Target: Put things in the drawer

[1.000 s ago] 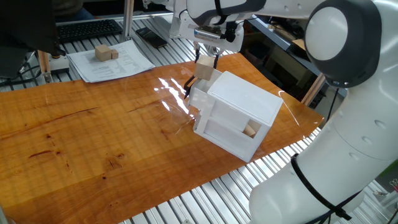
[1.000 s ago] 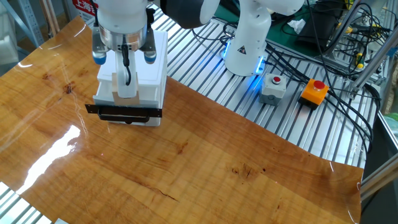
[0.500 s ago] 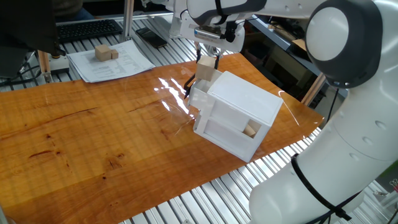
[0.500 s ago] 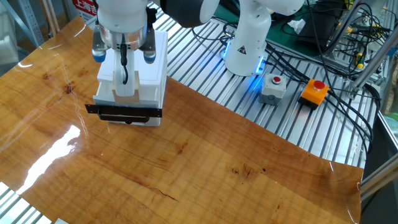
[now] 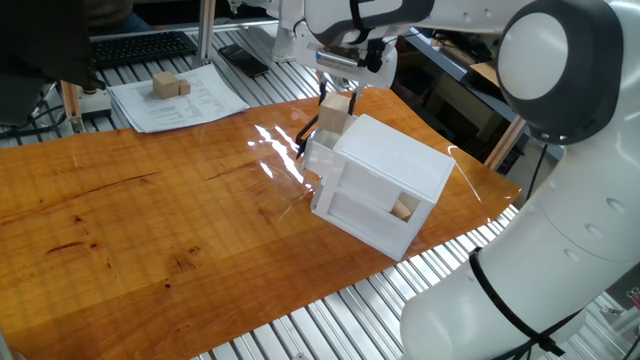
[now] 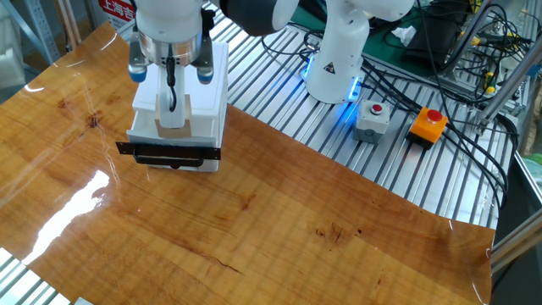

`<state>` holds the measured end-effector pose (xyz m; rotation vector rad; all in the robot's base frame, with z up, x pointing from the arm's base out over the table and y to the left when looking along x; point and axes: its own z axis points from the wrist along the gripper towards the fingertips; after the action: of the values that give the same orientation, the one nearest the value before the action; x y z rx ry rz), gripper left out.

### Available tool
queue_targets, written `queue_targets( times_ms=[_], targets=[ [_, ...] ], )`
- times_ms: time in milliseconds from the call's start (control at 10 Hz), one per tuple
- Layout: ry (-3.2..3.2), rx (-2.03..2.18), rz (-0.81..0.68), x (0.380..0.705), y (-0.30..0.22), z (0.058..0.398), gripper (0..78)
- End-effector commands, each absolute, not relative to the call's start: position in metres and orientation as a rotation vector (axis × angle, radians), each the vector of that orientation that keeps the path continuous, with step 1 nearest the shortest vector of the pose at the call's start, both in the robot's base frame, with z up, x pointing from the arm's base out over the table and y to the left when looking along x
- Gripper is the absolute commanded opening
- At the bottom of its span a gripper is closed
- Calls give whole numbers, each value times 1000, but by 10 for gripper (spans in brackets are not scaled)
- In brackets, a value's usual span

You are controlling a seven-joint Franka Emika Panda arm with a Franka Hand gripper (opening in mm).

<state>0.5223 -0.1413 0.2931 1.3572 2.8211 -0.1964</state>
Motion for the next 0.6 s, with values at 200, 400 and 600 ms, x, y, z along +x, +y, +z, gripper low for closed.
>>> queue_targets(
  times_ms=[200,400,600],
  targets=[
    [2816,1366,-198,522,-149,293,13],
    [2819,1366,-200,522,-152,291,13],
    [2821,1359,-216,520,-155,287,13]
  ],
)
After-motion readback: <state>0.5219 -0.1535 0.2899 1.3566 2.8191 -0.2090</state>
